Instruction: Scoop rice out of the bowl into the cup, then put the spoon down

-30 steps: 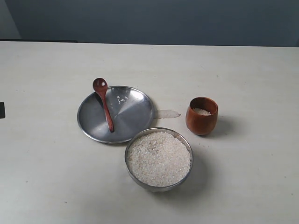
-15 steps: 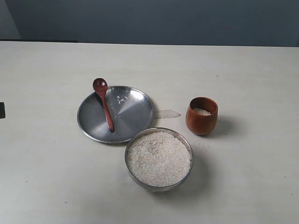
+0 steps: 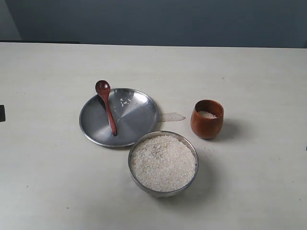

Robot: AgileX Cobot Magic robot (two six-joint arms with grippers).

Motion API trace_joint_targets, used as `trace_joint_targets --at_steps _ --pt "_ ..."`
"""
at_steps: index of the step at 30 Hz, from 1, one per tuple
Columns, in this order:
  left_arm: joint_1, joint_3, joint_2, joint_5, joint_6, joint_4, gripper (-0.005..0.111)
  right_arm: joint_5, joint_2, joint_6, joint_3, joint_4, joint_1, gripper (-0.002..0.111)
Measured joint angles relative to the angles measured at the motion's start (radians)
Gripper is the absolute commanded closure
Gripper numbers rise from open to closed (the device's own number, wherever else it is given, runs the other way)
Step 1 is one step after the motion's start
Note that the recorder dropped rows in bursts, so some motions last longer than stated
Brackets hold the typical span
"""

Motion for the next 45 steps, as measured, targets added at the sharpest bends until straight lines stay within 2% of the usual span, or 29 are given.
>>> trace_joint_targets --at_steps 18,24,45 --pt "0.000 0.000 0.000 0.000 0.000 0.000 0.106 -0.084 -0.116 0.000 0.168 0.041 -0.336 0.108" --pt "0.000 0.000 0.000 0.000 0.000 0.000 0.106 -0.107 -0.116 0.000 0.191 0.074 -0.416 0.108" --pt "0.000 0.000 0.000 0.000 0.000 0.000 0.106 -0.113 -0.116 0.000 0.191 0.090 -0.438 0.108"
